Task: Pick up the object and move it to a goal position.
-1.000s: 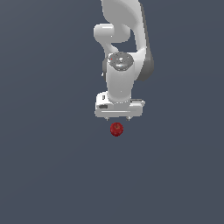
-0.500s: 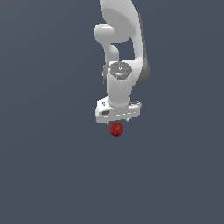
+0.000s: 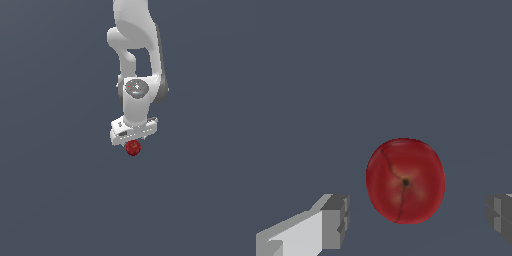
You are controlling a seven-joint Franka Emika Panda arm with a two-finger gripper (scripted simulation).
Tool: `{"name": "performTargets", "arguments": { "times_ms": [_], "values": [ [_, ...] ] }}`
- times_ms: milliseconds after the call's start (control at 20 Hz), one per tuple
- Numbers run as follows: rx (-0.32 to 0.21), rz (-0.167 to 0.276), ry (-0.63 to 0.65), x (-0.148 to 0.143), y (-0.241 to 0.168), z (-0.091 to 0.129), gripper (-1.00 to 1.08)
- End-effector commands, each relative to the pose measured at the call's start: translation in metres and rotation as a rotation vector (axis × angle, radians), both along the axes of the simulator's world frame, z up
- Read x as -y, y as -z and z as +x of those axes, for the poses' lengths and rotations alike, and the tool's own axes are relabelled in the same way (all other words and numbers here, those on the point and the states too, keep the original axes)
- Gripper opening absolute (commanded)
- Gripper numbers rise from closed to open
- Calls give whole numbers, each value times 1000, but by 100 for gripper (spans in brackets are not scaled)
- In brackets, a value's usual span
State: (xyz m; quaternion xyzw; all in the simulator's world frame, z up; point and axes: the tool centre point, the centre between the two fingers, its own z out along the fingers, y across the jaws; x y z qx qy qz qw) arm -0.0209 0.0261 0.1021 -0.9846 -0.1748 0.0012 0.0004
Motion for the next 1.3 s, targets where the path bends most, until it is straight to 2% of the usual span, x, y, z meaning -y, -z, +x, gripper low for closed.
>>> {"name": "performTargets", "arguments": {
  "times_ms": [0,400,900,1150,1200,1250],
  "values": [
    [2,0,-24,0,4,-1,100],
    [2,0,-31,0,9,-2,100],
    [2,0,-36,0,49,-3,100],
    [2,0,-36,0,56,-2,100],
    [2,0,-36,0,56,-2,-100],
    [2,0,-36,0,56,-2,-100]
  ]
}}
